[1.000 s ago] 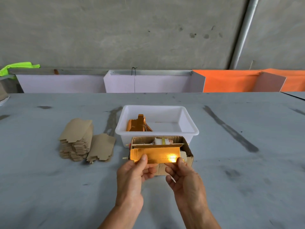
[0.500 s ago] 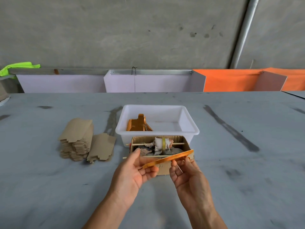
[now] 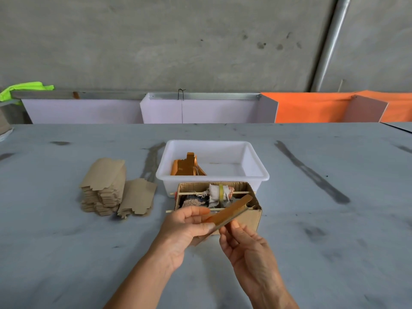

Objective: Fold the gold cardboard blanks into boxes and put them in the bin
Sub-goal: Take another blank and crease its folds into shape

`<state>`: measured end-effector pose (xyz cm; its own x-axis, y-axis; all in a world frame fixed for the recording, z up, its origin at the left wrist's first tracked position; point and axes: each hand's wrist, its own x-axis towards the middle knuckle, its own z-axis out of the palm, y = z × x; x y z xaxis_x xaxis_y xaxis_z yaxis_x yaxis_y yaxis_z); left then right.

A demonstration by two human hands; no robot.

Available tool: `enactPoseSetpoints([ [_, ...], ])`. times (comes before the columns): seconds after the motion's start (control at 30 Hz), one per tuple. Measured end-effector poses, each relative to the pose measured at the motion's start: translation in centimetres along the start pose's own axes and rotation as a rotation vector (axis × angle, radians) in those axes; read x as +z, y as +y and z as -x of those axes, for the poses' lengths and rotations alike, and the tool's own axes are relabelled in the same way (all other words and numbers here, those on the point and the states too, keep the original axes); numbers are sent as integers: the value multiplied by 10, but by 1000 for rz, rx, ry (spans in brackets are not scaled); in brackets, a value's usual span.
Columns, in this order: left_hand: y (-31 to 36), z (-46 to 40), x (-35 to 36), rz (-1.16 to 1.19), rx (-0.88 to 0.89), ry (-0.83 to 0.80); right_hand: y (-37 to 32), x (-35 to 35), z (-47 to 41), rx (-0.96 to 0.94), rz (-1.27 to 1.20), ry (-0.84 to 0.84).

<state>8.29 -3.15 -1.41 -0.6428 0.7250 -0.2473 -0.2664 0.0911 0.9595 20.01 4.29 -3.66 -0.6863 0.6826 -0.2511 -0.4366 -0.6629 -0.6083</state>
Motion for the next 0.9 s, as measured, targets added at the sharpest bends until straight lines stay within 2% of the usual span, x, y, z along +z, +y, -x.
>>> enactPoseSetpoints([
  [0.17, 5, 0, -1, -138, -14, -43, 2, -2, 2, 25, -6, -35],
  [0.37, 7, 1, 2, -209, 49, -64, 6, -2, 0, 29, 26, -76],
  [0.47, 8, 2, 3, -236, 78, -74, 7, -1, -1, 16, 87, -34],
  [0.63, 6, 1, 4, -289, 118, -84, 8, 0, 1, -56, 325, 43],
  [0.73, 4, 1, 7, -317, 128, -100, 11, 3, -1, -144, 445, 162],
  [0.9, -2, 0, 9, -329, 85, -162, 10, 5, -2, -156, 494, 256],
])
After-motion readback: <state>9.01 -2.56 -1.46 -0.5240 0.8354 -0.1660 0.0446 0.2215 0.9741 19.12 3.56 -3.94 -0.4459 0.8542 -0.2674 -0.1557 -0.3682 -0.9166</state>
